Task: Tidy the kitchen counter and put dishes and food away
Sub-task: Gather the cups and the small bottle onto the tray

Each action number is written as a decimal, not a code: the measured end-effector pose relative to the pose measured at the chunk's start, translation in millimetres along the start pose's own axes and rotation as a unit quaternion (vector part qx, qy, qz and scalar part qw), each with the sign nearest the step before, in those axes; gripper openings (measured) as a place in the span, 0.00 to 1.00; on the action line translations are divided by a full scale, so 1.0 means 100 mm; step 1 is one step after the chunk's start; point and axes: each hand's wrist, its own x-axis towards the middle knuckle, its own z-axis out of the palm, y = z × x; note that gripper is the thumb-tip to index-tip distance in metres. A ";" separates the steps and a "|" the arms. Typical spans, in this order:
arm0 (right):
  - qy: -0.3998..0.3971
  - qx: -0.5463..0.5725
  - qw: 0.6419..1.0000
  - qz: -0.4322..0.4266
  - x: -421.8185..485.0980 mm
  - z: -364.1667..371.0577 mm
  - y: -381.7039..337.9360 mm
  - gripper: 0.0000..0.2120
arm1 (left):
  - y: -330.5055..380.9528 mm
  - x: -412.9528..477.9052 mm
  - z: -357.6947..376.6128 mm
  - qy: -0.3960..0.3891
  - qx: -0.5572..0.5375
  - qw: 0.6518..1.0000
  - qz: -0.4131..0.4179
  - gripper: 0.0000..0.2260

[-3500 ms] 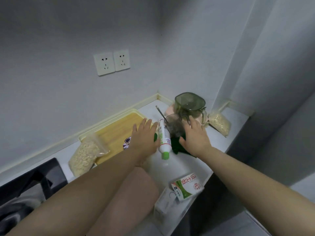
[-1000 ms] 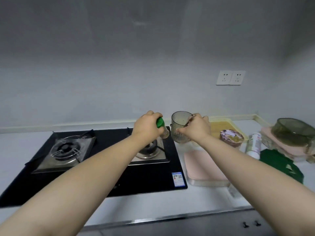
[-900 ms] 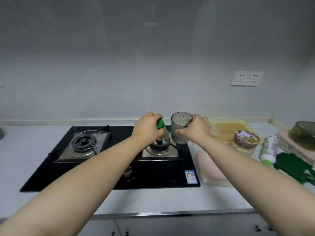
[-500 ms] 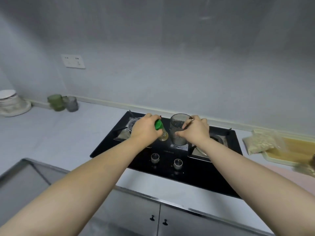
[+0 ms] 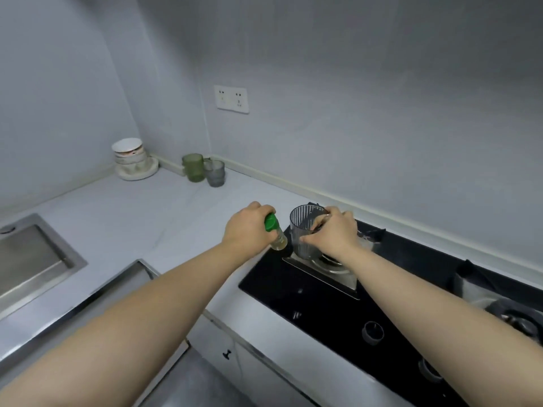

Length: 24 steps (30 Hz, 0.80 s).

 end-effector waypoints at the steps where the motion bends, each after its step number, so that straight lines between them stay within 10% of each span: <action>1: -0.007 -0.010 1.000 -0.015 0.13 0.12 -0.13 0.31 | -0.16 0.10 -0.05 -0.001 0.006 1.000 -0.009 0.20; 11: -0.074 -0.024 0.995 -0.068 0.86 1.02 -1.11 0.32 | -1.36 0.68 -0.31 0.004 0.022 0.997 -0.076 0.20; 16: -0.087 -0.001 0.996 -0.002 1.19 1.61 -1.37 0.54 | -1.96 0.93 -0.34 -0.004 0.021 0.997 -0.071 0.19; 24: -0.076 0.002 0.997 0.025 1.51 2.18 -2.18 0.33 | -3.07 1.59 -0.47 -0.059 0.016 0.997 -0.041 0.19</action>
